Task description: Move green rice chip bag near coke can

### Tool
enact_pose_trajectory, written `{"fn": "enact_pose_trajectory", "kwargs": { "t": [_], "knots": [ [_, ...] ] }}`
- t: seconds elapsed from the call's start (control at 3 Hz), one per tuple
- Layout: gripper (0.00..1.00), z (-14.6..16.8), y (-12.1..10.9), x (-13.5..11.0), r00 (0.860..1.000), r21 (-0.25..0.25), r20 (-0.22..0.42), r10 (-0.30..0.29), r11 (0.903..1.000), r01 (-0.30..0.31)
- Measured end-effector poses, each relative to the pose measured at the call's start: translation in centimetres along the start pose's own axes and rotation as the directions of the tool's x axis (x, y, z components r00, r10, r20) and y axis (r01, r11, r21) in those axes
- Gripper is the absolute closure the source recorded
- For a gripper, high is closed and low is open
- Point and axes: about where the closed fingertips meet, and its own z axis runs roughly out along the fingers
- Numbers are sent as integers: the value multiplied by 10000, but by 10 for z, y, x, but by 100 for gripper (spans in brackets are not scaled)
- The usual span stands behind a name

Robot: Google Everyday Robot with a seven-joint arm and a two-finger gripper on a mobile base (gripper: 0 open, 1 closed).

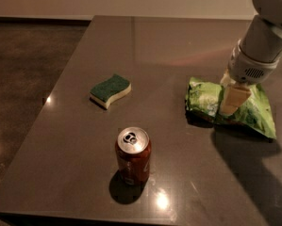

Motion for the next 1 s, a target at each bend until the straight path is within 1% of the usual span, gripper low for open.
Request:
{"fn": "enact_pose_trajectory", "kwargs": {
  "t": [0.33, 0.67, 1.0],
  "knots": [
    [65, 1, 8, -3, 9996, -90, -14, -282, 9996, 282],
    [88, -10, 23, -11, 9969, -160, 118, -774, 9969, 776],
    [100, -22, 50, -23, 9861, -332, 263, -1641, 9857, 1649]
  ]
}}
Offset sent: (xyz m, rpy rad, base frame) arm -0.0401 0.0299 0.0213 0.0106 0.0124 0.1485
